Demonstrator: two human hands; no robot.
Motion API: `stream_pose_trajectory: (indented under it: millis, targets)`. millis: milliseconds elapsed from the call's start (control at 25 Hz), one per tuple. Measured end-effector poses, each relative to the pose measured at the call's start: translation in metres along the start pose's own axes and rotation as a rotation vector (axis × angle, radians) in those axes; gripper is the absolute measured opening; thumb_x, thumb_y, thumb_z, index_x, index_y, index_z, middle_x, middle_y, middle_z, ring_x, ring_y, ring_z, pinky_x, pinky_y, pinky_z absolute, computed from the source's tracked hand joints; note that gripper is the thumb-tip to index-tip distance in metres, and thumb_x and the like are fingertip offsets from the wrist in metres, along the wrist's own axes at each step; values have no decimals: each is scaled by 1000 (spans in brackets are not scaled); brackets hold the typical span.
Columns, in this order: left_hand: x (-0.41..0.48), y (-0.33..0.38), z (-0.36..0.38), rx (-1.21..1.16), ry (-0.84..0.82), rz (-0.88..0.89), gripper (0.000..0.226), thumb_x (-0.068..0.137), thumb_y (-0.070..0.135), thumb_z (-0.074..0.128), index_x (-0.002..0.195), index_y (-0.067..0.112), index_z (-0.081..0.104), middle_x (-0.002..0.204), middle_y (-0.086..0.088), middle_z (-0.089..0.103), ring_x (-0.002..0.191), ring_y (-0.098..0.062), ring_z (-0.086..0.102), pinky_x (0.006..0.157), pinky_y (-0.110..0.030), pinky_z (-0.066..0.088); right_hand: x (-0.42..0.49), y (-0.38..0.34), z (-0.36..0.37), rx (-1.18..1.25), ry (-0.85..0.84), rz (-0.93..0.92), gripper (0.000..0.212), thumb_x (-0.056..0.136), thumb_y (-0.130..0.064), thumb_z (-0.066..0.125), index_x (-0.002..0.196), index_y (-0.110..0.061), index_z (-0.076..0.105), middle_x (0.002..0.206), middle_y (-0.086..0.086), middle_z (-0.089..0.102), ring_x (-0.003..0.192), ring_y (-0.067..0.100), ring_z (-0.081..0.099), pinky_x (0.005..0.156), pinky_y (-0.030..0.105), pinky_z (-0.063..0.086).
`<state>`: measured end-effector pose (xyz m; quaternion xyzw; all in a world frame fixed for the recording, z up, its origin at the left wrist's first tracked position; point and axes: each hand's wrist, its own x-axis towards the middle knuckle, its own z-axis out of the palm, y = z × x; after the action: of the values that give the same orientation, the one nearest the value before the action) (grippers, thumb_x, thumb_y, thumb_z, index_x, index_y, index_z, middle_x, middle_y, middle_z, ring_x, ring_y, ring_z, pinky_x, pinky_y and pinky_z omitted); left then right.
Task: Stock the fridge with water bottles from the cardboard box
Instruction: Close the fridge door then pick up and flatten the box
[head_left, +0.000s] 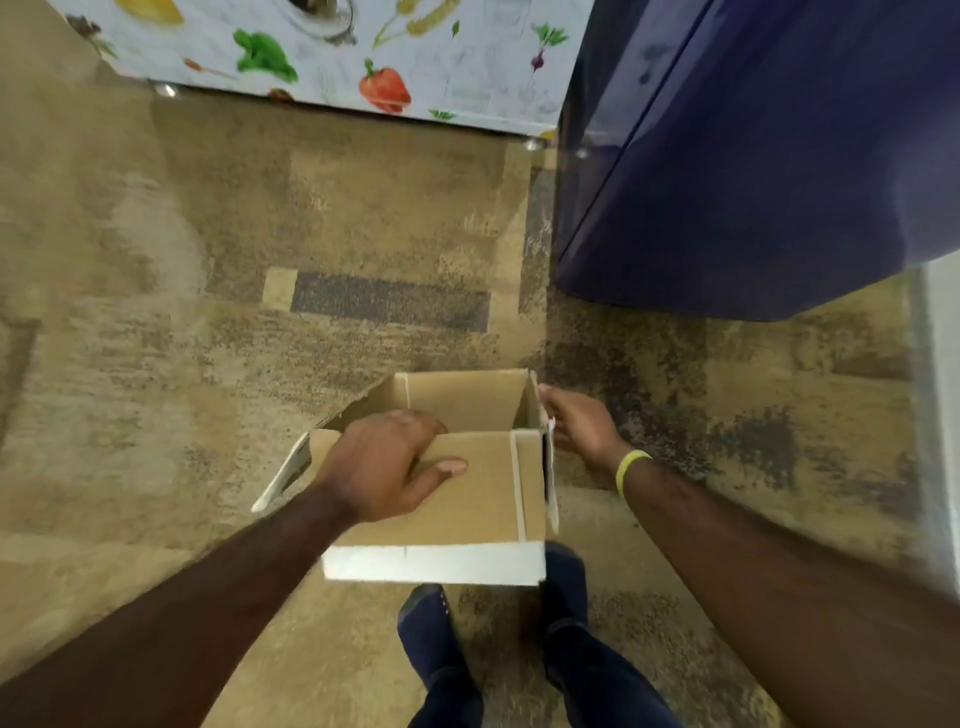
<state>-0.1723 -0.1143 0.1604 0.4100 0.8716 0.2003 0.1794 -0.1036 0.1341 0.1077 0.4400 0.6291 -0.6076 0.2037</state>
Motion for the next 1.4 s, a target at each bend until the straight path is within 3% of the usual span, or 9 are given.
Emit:
stream_pose_trajectory:
  millis: [160, 280, 400, 640, 800, 920, 1000, 1240, 1400]
  targets:
    - [8, 45, -77, -279, 148, -251, 43, 80, 71, 48, 74, 29, 56, 58, 11, 54, 49, -8, 51, 41, -26, 36, -63, -7, -52, 150, 15, 54, 48, 97, -47, 51, 130, -13, 59, 118, 3, 62, 105, 17, 59, 93, 33, 45]
    - [11, 80, -121, -635, 201, -356, 38, 79, 65, 57, 72, 27, 59, 59, 8, 58, 54, -14, 57, 48, -31, 44, -103, 0, -99, 204, 58, 59, 52, 89, -61, 55, 124, -24, 65, 124, 0, 66, 108, 17, 63, 103, 42, 46]
    - [26, 117, -158, -829, 214, -354, 50, 79, 59, 61, 67, 12, 52, 59, 0, 50, 54, -15, 49, 53, -29, 38, -130, -2, -141, 326, 53, 86, 87, 71, -83, 54, 138, -28, 55, 133, 0, 61, 118, 22, 58, 104, 45, 42]
    - [70, 187, -200, -949, 301, -476, 43, 90, 46, 63, 61, 16, 53, 52, 8, 49, 48, -8, 43, 48, -24, 34, -181, -52, -186, 643, 60, 27, 78, 74, -81, 53, 131, -29, 60, 126, 4, 65, 120, 35, 56, 109, 54, 39]
    - [92, 221, -223, -872, 416, -610, 37, 87, 58, 59, 97, 23, 64, 87, 6, 67, 80, -9, 61, 75, -32, 51, -234, -80, -208, 600, 63, 6, 63, 77, -64, 64, 125, -22, 61, 117, 9, 70, 110, 34, 64, 97, 57, 49]
    - [91, 253, -243, -814, 308, -564, 76, 79, 72, 56, 140, 30, 40, 127, 3, 55, 112, -17, 56, 100, -44, 47, -277, -87, -220, 533, 181, -41, 65, 67, -54, 81, 118, -14, 68, 108, 9, 74, 100, 33, 70, 85, 51, 56]
    - [83, 279, -251, -753, 164, -468, 80, 80, 74, 52, 147, 34, 33, 140, -2, 45, 124, -24, 51, 105, -46, 41, -308, -85, -224, 513, 354, -44, 54, 66, -43, 87, 107, -10, 72, 100, 8, 75, 91, 29, 72, 74, 40, 59]
    - [52, 324, -278, -662, -307, -286, 88, 69, 90, 43, 141, 40, 46, 137, 7, 53, 119, -16, 54, 105, -44, 39, -385, -49, -241, 591, 767, 67, 55, 65, -30, 90, 104, -1, 66, 97, 13, 70, 80, 27, 67, 60, 31, 54]
    - [30, 367, -270, -540, -569, -153, 77, 64, 94, 45, 123, 47, 60, 128, 13, 61, 111, -11, 60, 104, -41, 43, -442, -8, -260, 678, 1017, 96, 47, 78, -27, 79, 114, -1, 64, 107, 15, 68, 91, 35, 66, 78, 47, 58]
